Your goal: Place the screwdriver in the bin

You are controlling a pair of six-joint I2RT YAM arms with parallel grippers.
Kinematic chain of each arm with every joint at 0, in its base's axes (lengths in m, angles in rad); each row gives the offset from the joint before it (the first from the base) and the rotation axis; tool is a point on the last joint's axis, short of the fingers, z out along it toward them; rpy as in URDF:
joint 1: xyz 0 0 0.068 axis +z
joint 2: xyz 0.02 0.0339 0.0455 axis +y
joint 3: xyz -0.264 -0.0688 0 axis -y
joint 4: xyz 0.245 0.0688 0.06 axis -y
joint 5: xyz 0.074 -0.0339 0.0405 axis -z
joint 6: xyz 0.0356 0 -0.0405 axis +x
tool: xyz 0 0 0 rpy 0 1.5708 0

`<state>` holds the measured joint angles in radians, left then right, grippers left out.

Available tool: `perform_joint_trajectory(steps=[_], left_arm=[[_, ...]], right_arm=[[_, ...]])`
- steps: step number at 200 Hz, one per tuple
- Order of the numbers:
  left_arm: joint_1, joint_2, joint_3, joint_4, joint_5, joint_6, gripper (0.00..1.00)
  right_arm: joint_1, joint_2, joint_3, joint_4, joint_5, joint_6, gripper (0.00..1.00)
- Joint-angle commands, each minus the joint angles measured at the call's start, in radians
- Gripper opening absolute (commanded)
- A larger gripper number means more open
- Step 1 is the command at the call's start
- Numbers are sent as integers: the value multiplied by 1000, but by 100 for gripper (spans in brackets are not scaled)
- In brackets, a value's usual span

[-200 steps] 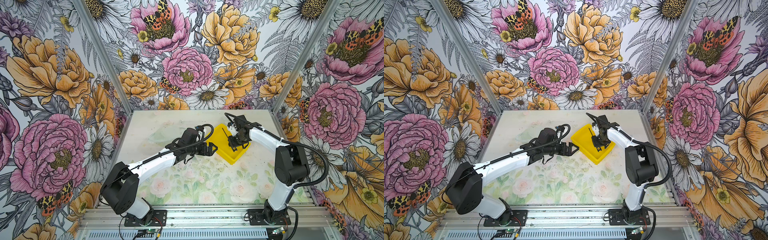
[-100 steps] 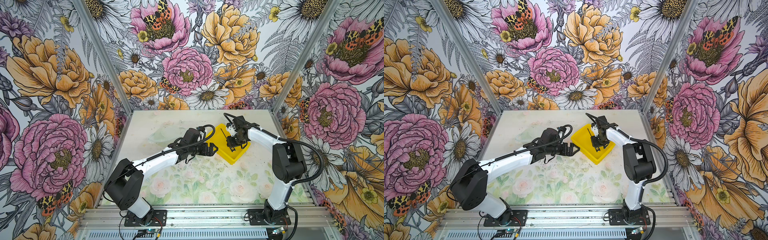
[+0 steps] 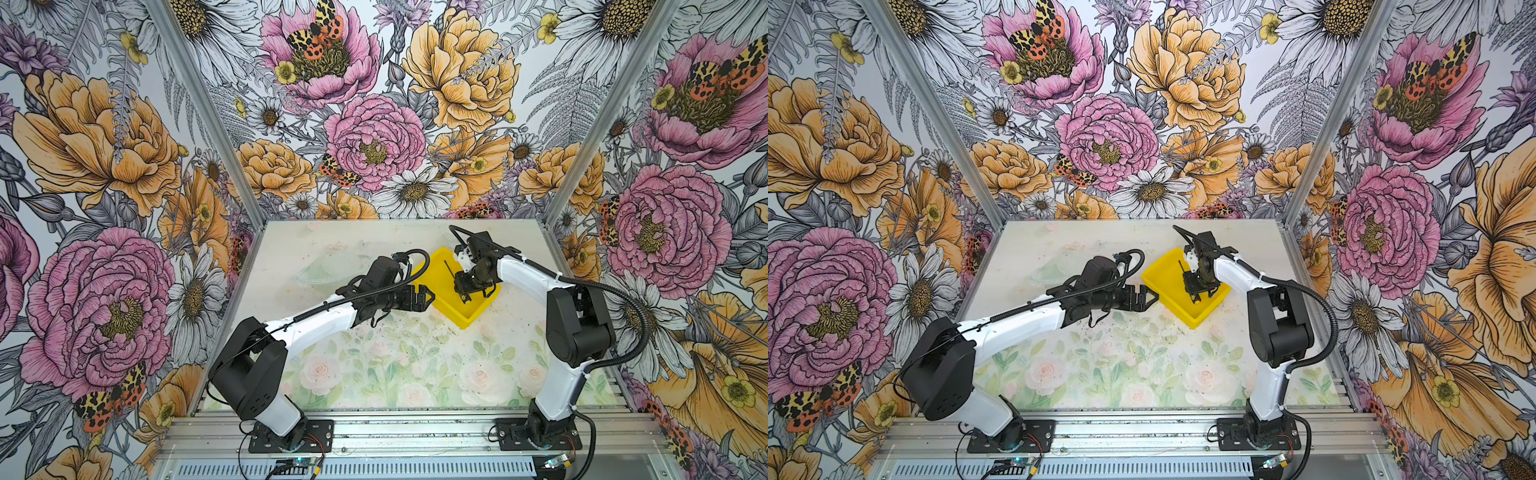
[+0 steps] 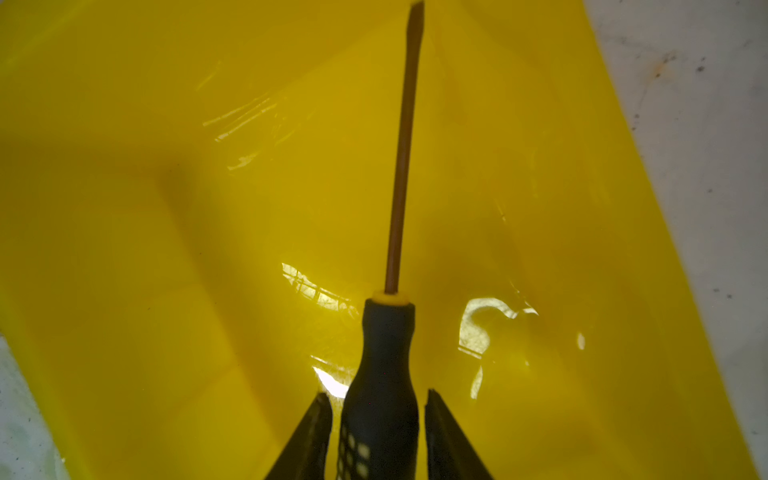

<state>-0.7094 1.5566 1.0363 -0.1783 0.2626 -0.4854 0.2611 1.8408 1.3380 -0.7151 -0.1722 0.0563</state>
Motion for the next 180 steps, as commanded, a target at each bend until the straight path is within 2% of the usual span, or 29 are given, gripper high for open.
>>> perform_joint_trajectory(steps=[1,48,88,103,117,131,145,164,180], left_arm=[[3,-49,-1,-3,-43,28,99],[24,-126,-51,-21,-77,37,99],[98,-223,-95,-90,-153,79,99],[140,-264,-110,-153,-280,93,99],[183,-299,-125,-183,-376,131,99],[198,-331,-130,-210,-531,192,99],[228,-356,-153,-202,-640,228,99],[312,-378,-215,-130,-733,224,99],[382,-386,-265,-58,-818,226,99]], right_arm=[[-6,-68,-5,20,29,-4,48],[-5,-162,-10,19,93,26,75],[-5,-322,-22,22,178,44,87],[-5,-400,-51,24,247,57,99],[-7,-476,-96,41,313,75,99],[-7,-566,-169,86,372,92,100],[-10,-650,-250,129,444,110,100],[-22,-757,-368,198,580,170,99],[-31,-827,-465,286,754,255,99]])
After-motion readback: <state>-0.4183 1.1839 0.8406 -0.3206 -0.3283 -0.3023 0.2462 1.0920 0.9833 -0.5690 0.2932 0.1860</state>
